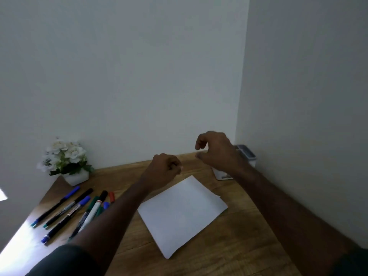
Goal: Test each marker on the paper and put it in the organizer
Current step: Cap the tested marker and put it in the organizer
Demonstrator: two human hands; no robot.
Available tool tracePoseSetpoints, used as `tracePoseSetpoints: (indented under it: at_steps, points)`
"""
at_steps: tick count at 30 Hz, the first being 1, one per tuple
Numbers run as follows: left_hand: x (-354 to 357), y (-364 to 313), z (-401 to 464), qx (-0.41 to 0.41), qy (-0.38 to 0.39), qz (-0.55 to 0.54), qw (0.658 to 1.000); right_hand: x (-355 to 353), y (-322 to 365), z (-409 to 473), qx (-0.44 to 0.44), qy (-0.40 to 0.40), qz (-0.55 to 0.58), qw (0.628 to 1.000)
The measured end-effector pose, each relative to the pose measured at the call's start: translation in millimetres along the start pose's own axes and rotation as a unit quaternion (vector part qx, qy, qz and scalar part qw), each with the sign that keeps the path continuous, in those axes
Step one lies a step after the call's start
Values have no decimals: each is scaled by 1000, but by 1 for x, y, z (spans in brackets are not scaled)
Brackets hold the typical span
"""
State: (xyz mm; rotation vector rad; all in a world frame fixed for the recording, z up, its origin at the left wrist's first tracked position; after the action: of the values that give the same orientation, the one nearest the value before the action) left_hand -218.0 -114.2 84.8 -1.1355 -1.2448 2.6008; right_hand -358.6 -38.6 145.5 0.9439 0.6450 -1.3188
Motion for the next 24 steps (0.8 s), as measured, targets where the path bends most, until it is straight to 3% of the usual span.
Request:
tracePoseSetpoints:
  at_steps: [11, 18, 24]
  points:
    - [-123, 74, -142, -117, -81, 91, 986, 130, 177, -34, -137, 111, 89, 980]
    - [-142, 99, -182, -174, -101, 91, 975, 181, 209, -45, -66, 214, 13, 975]
    - [-137, 105, -180, -165, -90, 88, 978, 175, 216, -45, -34, 199, -30, 979]
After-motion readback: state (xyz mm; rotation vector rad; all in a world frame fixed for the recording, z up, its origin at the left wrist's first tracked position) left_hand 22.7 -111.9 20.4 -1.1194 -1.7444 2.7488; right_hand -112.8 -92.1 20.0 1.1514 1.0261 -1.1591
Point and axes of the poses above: each hand's wrist, its own z-axis towards the middle knuckle, its own x-axis out of the palm, y = z × x, the point moved 9 cm from there along z, towards the middle knuckle, and after that the axes turned 14 degrees about -z, right-handed, at the moved point
